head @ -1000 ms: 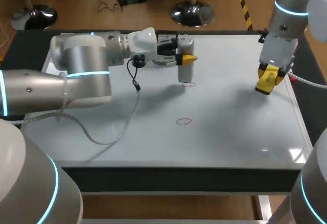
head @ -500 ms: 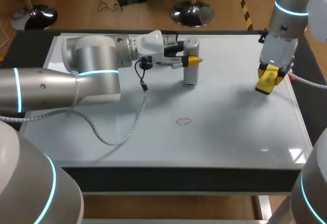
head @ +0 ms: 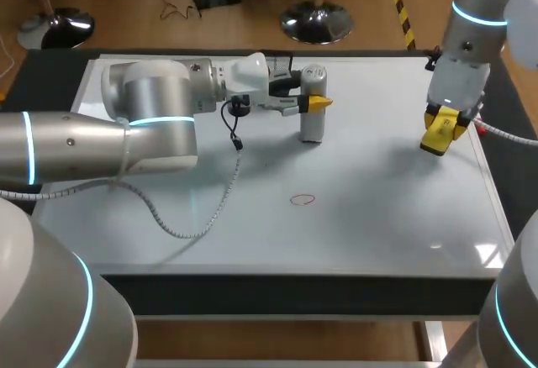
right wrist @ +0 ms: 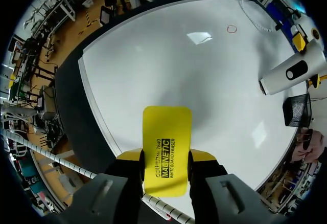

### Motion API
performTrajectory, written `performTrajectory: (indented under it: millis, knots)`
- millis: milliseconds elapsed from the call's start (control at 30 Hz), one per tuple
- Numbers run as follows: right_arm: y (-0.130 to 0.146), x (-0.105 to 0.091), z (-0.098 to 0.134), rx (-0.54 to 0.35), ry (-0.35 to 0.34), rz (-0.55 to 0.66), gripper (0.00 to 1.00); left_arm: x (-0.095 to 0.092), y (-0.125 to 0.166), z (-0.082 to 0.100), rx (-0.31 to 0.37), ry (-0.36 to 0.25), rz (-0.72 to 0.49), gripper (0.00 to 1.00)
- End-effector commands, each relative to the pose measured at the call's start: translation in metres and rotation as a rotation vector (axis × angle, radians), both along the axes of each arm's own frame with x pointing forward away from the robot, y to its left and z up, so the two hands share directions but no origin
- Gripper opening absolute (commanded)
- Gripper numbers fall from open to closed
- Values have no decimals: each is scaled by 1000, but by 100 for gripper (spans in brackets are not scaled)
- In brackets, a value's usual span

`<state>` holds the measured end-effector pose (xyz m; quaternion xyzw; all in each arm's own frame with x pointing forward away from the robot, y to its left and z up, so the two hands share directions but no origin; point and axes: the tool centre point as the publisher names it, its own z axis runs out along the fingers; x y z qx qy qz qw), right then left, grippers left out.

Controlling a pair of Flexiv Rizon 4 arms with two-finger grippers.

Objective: Pick up the inspection probe, press it on each red-marked spot on the whiteboard one by one, put down the probe, pick up the eraser, and wipe off all the red marks.

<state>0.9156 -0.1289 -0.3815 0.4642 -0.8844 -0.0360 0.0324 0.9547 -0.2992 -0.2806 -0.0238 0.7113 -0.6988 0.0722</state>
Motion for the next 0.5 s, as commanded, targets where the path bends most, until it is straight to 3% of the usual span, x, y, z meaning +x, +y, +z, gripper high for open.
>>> performTrajectory:
  millis: [33, 500]
  knots:
    - [-1, 1, 1, -2, 1, 2, 0, 2, -1, 0, 1, 0, -7, 0]
    - [-1, 1, 1, -2, 1, 2, 0, 3, -3, -3, 12, 7, -11, 0]
